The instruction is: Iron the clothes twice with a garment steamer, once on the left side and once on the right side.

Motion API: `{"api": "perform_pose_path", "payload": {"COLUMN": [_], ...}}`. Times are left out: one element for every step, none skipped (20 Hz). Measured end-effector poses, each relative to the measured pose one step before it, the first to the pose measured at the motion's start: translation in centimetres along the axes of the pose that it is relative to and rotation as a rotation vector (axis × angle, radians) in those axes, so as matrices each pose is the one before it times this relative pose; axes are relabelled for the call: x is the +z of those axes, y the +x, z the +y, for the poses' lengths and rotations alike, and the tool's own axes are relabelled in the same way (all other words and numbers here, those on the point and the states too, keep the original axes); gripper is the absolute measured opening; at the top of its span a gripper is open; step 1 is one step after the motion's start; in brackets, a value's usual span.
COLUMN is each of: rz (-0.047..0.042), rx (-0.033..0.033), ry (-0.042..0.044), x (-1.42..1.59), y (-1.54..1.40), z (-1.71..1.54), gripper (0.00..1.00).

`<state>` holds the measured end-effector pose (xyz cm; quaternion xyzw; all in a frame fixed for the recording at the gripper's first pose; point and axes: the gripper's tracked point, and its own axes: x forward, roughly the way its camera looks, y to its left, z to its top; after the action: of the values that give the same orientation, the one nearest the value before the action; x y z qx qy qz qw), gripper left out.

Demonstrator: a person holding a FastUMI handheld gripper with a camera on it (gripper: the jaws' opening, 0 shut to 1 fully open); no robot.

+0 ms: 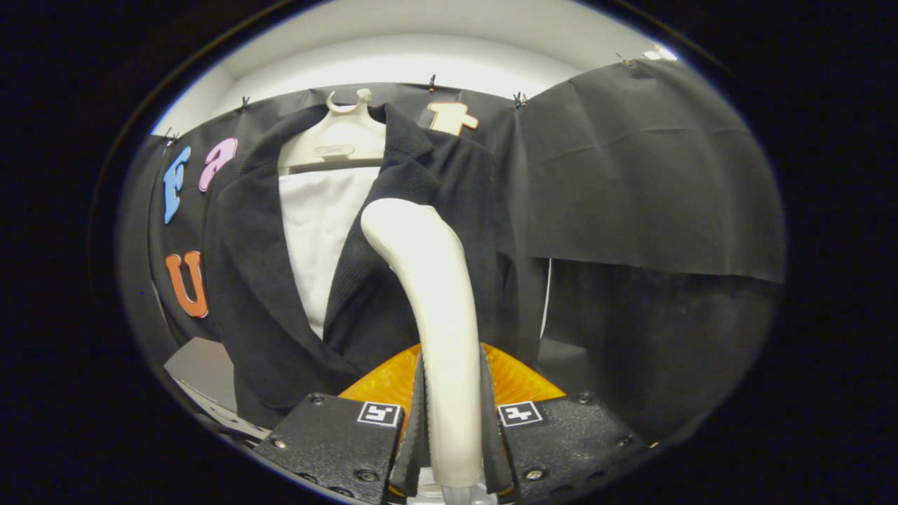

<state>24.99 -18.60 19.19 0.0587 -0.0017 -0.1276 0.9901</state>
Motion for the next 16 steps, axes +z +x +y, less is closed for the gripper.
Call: {"api": "perform_pose_path", "payload": {"rz": [0.00705,0.00756,0.00745,0.00975,0.01081,0.00825,0.00914,0.00704,0.00547,0.00579,0.00708,0.0088,0.00944,0.0085,0.01158,0.01109], "rx": [-0.00013,-0.00249,-0.00335,-0.0009,-0.00222,-0.00234,-0.00263,-0.00326,-0.00655,-0.00585,-0.00516,-0.00373,-0.00476,-0.00491,-0.00184,-0.00147], "ry": [-0.00644,-0.00575,-0.00732,-0.0034,-0.00356,-0.00257,-0.00611,-0.00462,-0.00745,-0.00488,-0.004,-0.00331,-0.00494,-0.00216,-0.00307,-0.00006], "x": [-0.577,-0.856,-0.698,-0.654,-0.656,-0.614,-0.633,-0.71,-0.578,-0.641,-0.635,-0.74,-0.665,-0.715,-0.407,-0.767], "y": [-0.226,-0.265,-0.14,-0.029,-0.063,0.039,0.101,0.028,-0.026,0.062,0.056,0.09,0.011,0.182,0.132,0.06], "z": [-0.004,-0.036,-0.102,-0.032,-0.016,0.016,-0.057,0.058,-0.091,-0.023,-0.016,-0.002,-0.007,0.005,-0.272,0.096], "gripper": [0.37,0.37,0.37,0.37,0.37,0.37,0.37,0.37,0.37,0.37,0.37,0.37,0.37,0.37,0.37,0.37]}}
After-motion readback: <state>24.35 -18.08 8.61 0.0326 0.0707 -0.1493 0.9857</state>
